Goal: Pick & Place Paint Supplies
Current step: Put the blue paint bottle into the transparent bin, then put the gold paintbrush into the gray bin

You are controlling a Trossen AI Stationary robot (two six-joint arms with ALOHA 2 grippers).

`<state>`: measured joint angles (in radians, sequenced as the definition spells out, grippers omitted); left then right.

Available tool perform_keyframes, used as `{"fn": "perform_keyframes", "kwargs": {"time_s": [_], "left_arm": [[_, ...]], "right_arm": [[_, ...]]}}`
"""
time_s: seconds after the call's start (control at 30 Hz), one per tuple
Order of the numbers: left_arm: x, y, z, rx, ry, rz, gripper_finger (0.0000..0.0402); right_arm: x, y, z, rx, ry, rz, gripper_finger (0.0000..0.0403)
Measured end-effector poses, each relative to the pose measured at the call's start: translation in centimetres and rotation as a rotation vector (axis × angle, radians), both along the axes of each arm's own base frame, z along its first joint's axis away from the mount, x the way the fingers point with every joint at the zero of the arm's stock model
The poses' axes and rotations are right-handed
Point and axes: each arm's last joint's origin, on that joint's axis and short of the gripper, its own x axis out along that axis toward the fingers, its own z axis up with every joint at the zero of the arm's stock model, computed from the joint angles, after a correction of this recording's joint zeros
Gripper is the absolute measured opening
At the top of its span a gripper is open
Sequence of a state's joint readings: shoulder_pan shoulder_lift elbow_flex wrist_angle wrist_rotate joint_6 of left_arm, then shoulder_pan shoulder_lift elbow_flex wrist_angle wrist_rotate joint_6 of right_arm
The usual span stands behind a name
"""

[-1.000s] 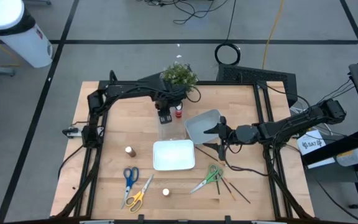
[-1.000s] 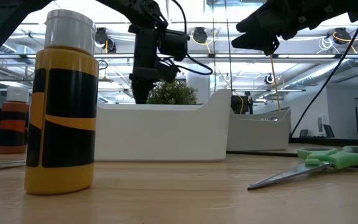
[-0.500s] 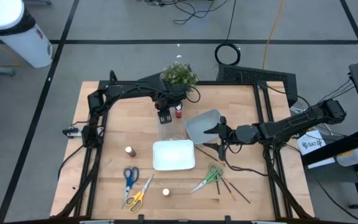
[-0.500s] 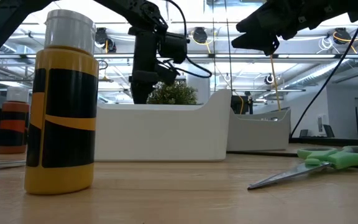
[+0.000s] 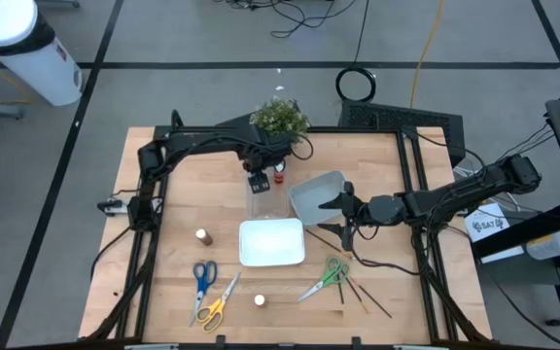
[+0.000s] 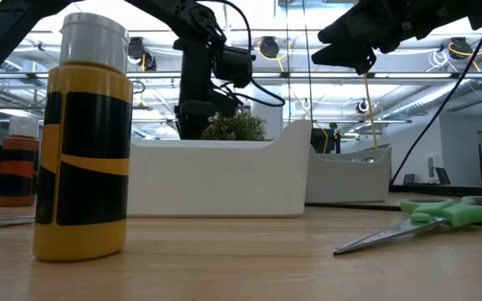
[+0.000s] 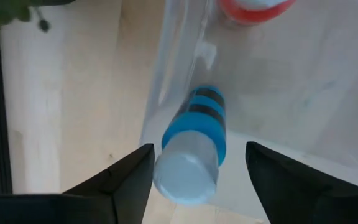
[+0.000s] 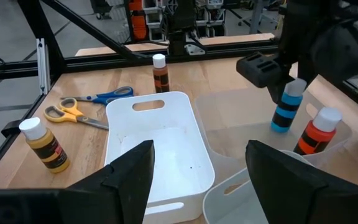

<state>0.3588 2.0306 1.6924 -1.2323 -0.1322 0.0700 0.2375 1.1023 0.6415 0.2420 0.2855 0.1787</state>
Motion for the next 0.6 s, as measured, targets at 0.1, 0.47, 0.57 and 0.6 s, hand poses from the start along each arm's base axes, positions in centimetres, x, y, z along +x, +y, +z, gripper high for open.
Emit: {"fn": "perform_keyframes", "kwargs": {"time_s": [0.1, 0.47, 0.57, 0.6], "left_arm": [[-0.2, -0.1, 0.5, 0.006, -0.012, 0.002, 0.0268], [-2.0, -0.7, 5.5, 0.056, -0.155, 0.035, 0.0268], [-3.1, -1.2, 7.8, 0.077, -0.228, 0.064, 0.0269], [-3.5, -1.4, 8.7, 0.085, -0.258, 0.074, 0.0269]], "right_arm": [[0.0, 0.0, 0.0, 0.000, 0.000, 0.000, 0.0238], [0.0, 0.0, 0.0, 0.001, -0.003, 0.000, 0.0238], [0.0, 0.0, 0.0, 0.016, -0.001, -0.005, 0.0238], [0.0, 0.0, -0.1, 0.039, 0.005, -0.011, 0.0238]]}}
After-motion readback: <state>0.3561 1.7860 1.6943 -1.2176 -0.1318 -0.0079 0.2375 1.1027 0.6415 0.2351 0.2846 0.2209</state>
